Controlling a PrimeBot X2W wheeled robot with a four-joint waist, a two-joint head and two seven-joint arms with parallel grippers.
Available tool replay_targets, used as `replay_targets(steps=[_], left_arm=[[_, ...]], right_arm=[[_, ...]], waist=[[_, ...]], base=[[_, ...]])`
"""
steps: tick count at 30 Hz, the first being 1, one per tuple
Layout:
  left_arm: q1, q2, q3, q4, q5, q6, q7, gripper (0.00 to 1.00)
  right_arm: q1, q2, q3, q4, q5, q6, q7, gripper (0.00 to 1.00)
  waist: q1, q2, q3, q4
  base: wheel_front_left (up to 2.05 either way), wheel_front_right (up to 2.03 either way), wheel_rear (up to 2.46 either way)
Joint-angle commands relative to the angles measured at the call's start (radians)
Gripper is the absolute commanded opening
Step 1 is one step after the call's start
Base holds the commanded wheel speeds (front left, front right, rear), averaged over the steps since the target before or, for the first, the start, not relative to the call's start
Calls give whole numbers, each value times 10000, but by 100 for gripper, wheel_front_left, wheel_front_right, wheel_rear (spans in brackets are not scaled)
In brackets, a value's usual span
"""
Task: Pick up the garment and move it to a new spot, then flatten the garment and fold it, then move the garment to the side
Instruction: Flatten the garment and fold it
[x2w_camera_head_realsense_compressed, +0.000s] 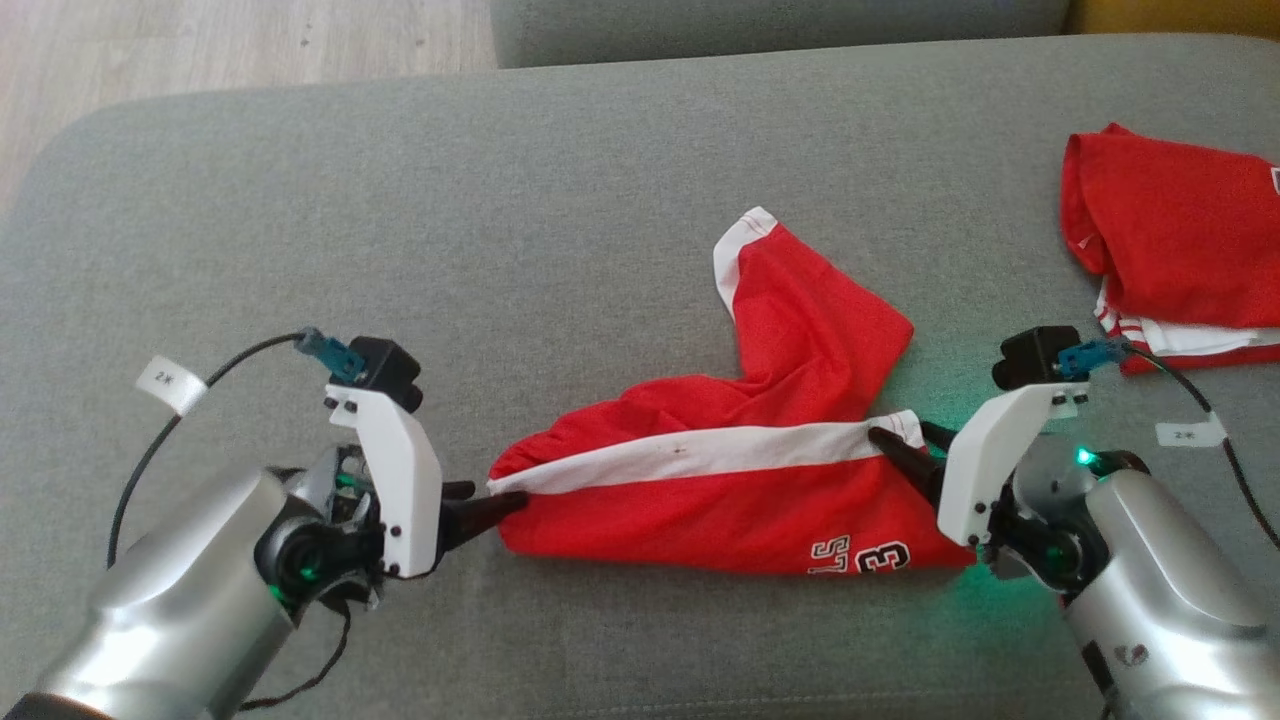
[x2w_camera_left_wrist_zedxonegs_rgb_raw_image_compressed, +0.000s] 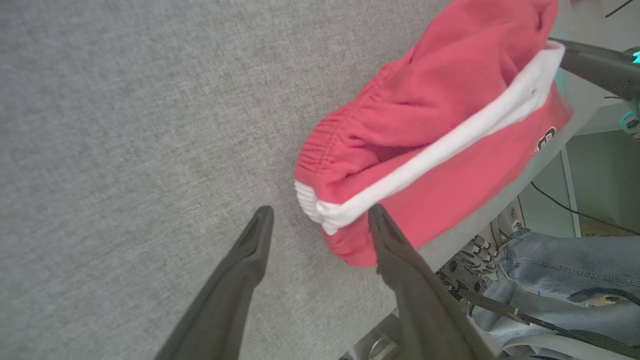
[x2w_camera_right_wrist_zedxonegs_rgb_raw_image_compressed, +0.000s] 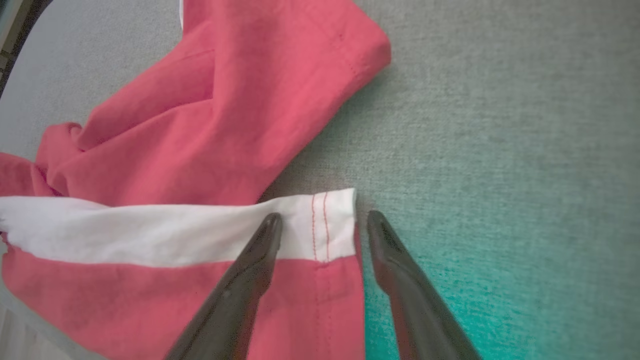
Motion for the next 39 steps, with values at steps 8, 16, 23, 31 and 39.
replay_targets(steps=[8, 16, 23, 31, 39], left_arm=[[-837, 474, -251, -38, -640, -60, -703, 0], [-954, 953, -608, -511, -1176, -61, -1498, 0], [-2151, 1145, -250, -802, -1300, -61, -2071, 0], [-5568, 431, 214, 740, -732, 38, -1481, 0], [-9623, -524, 767, 2952, 191, 439, -2031, 0]], right_arm=[[-367, -271, 495, -307, 333, -7, -665, 0], [-79, -699, 92, -1158, 496, -7, -2000, 0], [-625, -1177, -200, -2623, 524, -7, -2633, 0], [-3983, -1582, 33, -2477, 1064, -7, -2695, 0], [-8667, -1858, 798, -756, 1475, -7, -3996, 0]], waist=[[-1, 0, -238, -50], [-1, 0, -592, 11], [-1, 0, 154, 17], [-1, 0, 1948, -27], [-1, 0, 3364, -111]], base=[[0, 0, 0], [0, 0, 0], [0, 0, 0], [0, 0, 0], [0, 0, 0]])
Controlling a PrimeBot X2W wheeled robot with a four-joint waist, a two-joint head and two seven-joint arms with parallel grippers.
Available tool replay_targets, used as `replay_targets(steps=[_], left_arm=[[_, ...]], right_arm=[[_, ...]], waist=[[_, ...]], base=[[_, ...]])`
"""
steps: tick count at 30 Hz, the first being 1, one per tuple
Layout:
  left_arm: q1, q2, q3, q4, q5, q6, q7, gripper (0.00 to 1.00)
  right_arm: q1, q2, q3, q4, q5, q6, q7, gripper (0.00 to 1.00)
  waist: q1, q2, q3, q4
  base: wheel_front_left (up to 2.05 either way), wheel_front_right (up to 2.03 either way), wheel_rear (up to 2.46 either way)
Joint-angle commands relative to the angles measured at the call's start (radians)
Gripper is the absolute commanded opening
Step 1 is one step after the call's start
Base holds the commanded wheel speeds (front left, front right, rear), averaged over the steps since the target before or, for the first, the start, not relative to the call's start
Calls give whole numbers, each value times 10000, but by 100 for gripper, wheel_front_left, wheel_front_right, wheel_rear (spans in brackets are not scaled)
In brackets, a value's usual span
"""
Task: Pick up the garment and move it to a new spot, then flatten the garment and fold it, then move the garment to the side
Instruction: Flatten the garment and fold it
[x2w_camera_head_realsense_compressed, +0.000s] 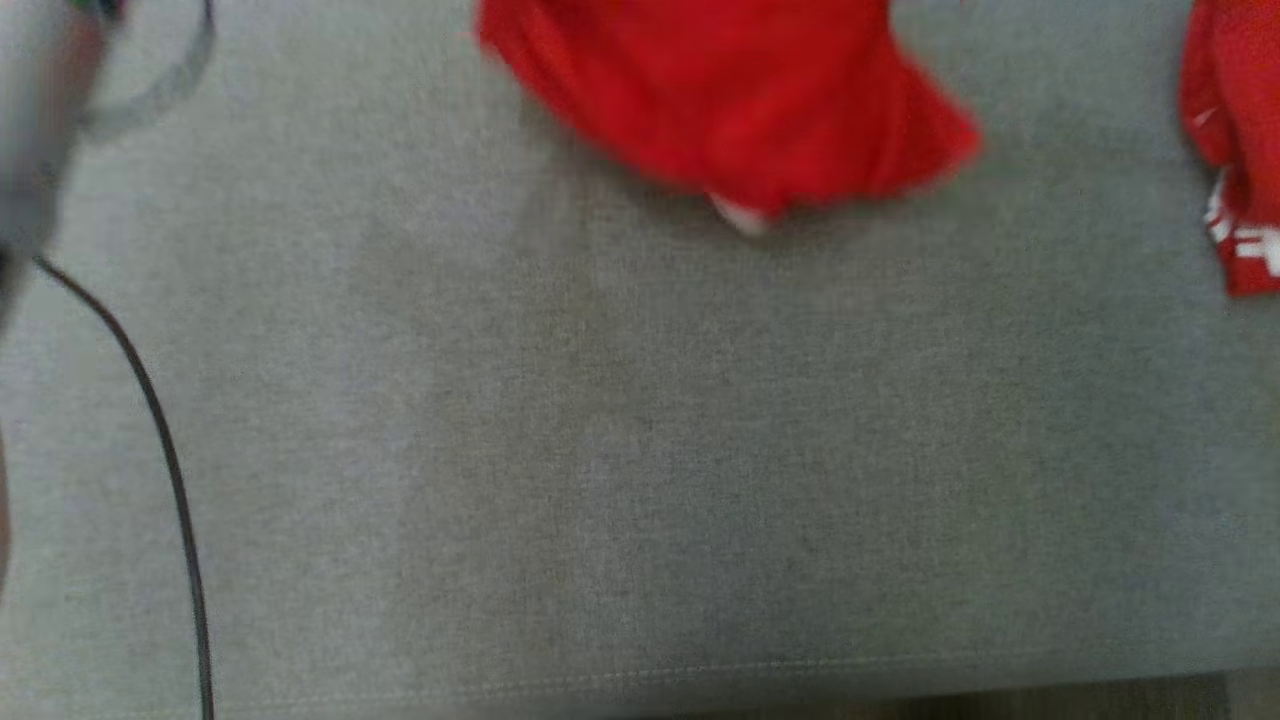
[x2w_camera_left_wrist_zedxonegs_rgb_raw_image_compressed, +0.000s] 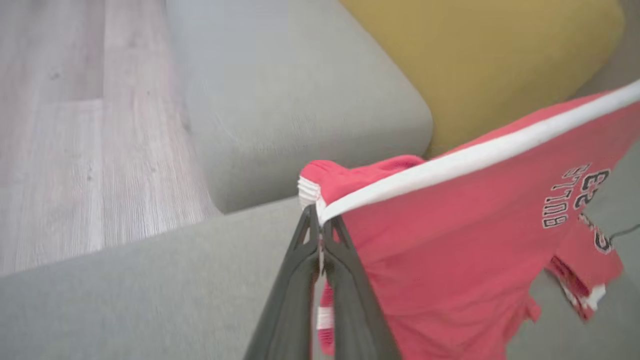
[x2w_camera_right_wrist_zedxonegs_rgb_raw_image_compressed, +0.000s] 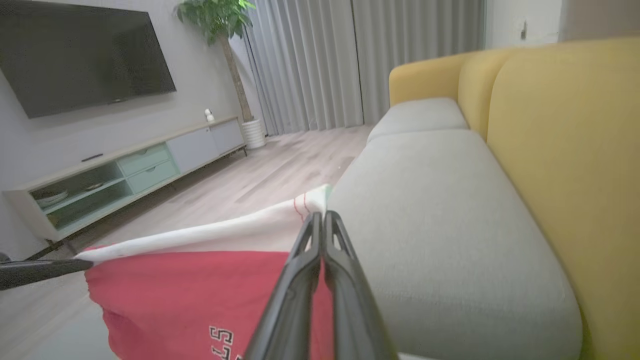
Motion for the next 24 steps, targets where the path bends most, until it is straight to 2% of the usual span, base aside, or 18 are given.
replay_targets(steps=[1, 8, 14, 20, 21, 24], left_arm=[[-1322, 170, 559, 205, 240, 107, -379, 0], [-3206, -466, 713, 1543, 832, 58, -1693, 0], [-3494, -738, 692, 2204, 745, -213, -1890, 0], [-1993, -891, 117, 2374, 630, -415, -2159, 0], [-1132, -856, -248, 2057, 602, -424, -2391, 0], [217, -560, -666, 1351, 233, -427, -2524, 0]], right_arm=[[-1012, -221, 138, -21, 32, -7, -444, 0], [-3397, -557, 822, 902, 128, -7, -1684, 0], [-4035, -761, 1583, 1234, 411, -7, -2040, 0], [-2878, -1367, 3032, 1102, 898, -7, -2066, 0], [-2110, -1679, 3526, 888, 1135, -7, -2070, 0], [-867, -2136, 4149, 444, 1556, -7, -2085, 0]], waist=[[-4, 0, 508, -45], [-4, 0, 679, -37], [-4, 0, 618, -77], [-4, 0, 198, 9], [-4, 0, -46, 33], [-4, 0, -475, -25]], base=[[0, 0, 0], [0, 0, 0], [0, 0, 0], [0, 0, 0], [0, 0, 0], [0, 0, 0]])
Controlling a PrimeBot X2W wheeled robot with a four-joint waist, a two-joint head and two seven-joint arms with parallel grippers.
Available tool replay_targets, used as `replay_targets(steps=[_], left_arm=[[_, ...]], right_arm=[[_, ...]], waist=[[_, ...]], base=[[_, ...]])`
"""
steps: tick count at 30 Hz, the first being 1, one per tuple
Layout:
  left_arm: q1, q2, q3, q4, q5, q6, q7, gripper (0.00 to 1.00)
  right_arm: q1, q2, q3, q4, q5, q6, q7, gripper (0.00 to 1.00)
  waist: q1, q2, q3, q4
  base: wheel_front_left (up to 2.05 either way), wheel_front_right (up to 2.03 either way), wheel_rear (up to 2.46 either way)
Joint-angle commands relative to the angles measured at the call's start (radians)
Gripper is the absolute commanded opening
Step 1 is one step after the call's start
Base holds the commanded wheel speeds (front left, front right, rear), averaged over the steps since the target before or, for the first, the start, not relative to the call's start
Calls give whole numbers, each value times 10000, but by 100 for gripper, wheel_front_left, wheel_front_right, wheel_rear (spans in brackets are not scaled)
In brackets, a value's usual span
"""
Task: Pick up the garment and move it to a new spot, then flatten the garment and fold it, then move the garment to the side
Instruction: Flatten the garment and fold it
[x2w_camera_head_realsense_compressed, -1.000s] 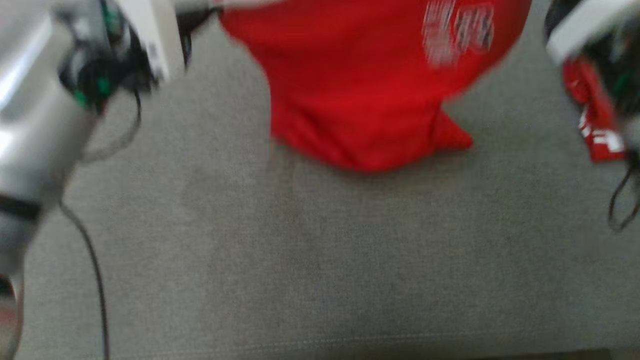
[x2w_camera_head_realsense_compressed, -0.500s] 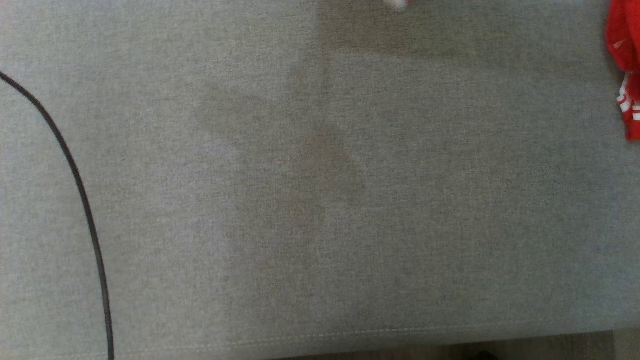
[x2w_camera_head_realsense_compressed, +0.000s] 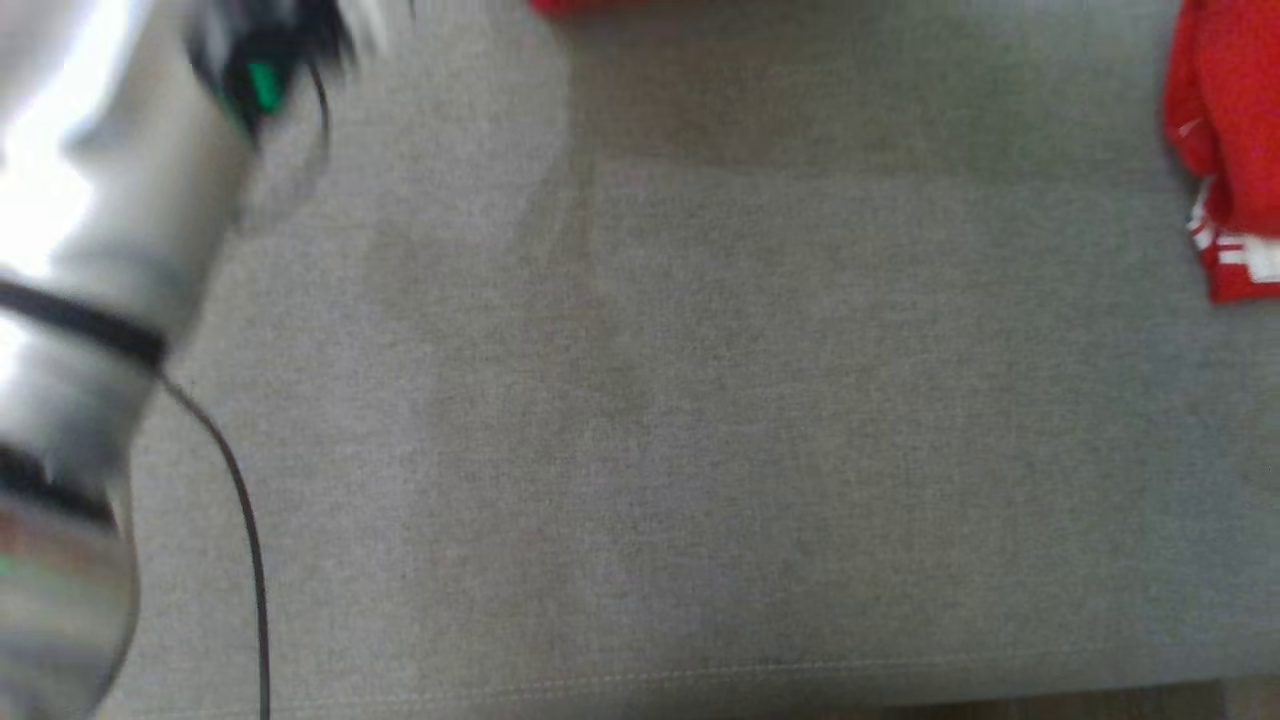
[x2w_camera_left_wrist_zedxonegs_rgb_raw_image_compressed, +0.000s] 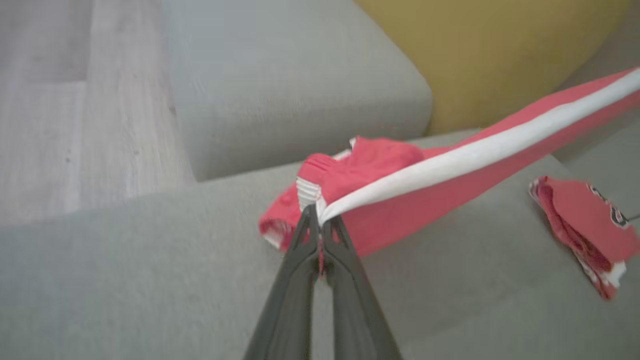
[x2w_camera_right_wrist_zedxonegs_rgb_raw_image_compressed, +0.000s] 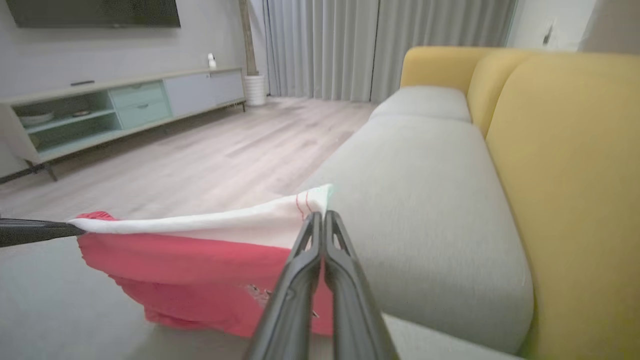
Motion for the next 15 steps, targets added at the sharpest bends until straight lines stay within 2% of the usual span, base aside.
replay_targets(steps=[1, 5, 15], left_arm=[[-292, 676, 137, -449, -132, 4, 1, 0], [1240, 1350, -532, -1725, -725, 2, 499, 0], [4246, 3324, -1991, -4990, -2217, 32, 2750, 0]], right_arm=[[258, -362, 10, -386, 185, -7, -23, 0], [1815, -1130, 656, -1105, 765, -7, 226, 0], [5456, -2890, 1504, -3107, 2134, -7, 1496, 0]], waist=[[0, 0, -391, -56], [0, 0, -1077, -98], [0, 0, -2924, -259]], base=[[0, 0, 0], [0, 0, 0], [0, 0, 0]])
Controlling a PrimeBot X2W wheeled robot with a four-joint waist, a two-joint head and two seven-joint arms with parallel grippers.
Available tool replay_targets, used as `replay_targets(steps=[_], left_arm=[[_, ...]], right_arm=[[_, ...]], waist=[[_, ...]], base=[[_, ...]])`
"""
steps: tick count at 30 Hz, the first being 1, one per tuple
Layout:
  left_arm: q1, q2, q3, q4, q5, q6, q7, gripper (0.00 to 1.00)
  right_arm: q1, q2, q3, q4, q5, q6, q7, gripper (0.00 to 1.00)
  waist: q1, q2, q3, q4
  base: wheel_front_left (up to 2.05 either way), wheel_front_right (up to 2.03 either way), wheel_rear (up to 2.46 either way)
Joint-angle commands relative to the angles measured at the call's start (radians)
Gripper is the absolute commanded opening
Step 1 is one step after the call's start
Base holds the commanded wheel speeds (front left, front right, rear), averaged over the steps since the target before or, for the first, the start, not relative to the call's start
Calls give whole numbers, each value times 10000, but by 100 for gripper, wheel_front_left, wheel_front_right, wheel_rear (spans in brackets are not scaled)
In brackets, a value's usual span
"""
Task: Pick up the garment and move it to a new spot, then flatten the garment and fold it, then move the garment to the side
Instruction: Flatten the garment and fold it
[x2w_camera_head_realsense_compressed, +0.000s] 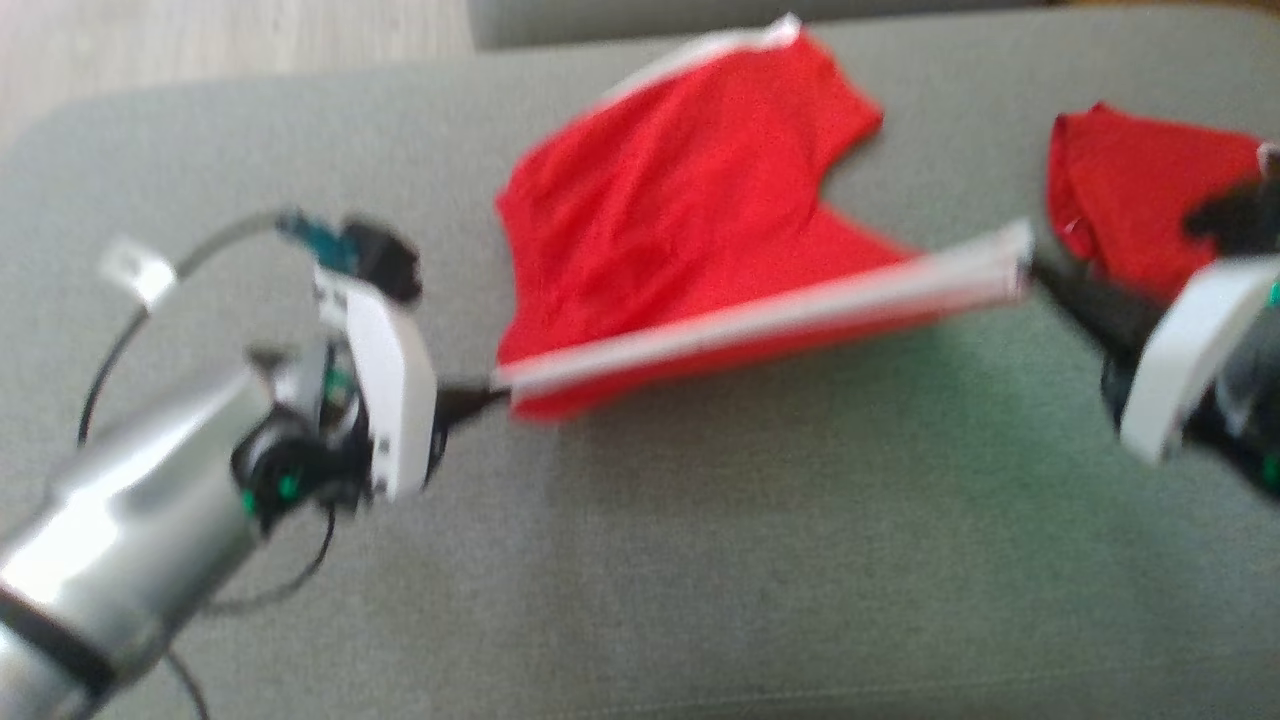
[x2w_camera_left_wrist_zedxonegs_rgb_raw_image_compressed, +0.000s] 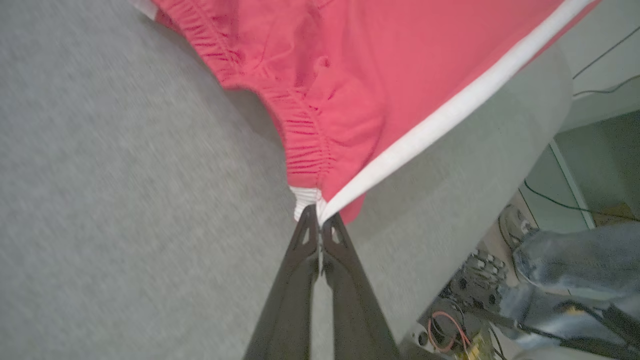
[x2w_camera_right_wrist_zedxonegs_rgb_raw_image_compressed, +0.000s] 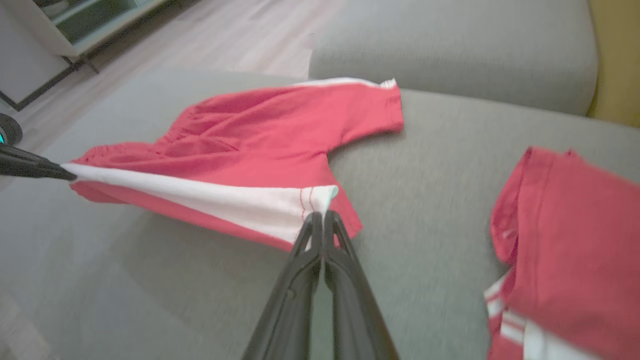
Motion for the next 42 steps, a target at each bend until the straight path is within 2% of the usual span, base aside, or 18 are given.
replay_targets(steps=[1, 6, 10, 13, 18, 21, 25, 29, 31, 36, 42], left_arm=[[-261, 644, 385, -426, -124, 89, 160, 0], [814, 1384, -39, -2074, -610, 600, 847, 0], [1183, 1824, -103, -3206, -878, 1050, 1115, 0], [1086, 2117, -4, -3739, -1062, 1278, 1383, 0], [544, 2268, 240, -4047, -1683, 1308, 2237, 0], [-167, 2127, 539, -3886, -2073, 1222, 2828, 0], [-1089, 1650, 864, -3181, -2584, 1015, 3567, 0], [-1896, 1179, 990, -2356, -2974, 902, 4391, 0], [-2312, 934, 1134, -1915, -2950, 793, 4430, 0], [-3079, 391, 1513, -865, -3021, 573, 4363, 0], [-3855, 101, 1616, 65, -2942, 610, 4672, 0]], right_arm=[[383, -613, -60, -301, 94, -7, 175, 0], [1934, -1495, 19, -1242, 391, -7, 1294, 0], [2696, -2002, -575, -1891, 572, -7, 1617, 0], [2805, -2151, -1276, -2144, 597, -7, 1848, 0], [2521, -1945, -2195, -2255, 746, -7, 2424, 0], [1966, -1669, -2819, -2133, 901, -7, 2953, 0], [970, -1318, -3332, -1727, 938, -7, 3899, 0], [-209, -705, -3573, -1116, 791, -7, 4635, 0], [-809, -377, -3579, -794, 615, -7, 4921, 0], [-2128, 496, -3503, 135, 222, -7, 5196, 0], [-3495, 1054, -3293, 1239, -248, -7, 4943, 0]], waist=[[1, -1, -591, -75], [1, -1, -1032, 45], [1, -1, -1015, 182], [1, -1, -868, 274], [1, -1, -399, 509], [1, -1, 137, 738], [1, -1, 925, 1031], [1, -1, 1643, 1238], [1, -1, 1988, 1329], [1, -1, 2682, 1461], [1, -1, 3380, 1592]], base=[[0, 0, 0], [0, 0, 0], [0, 0, 0], [0, 0, 0], [0, 0, 0], [0, 0, 0], [0, 0, 0], [0, 0, 0], [0, 0, 0], [0, 0, 0], [0, 0, 0]])
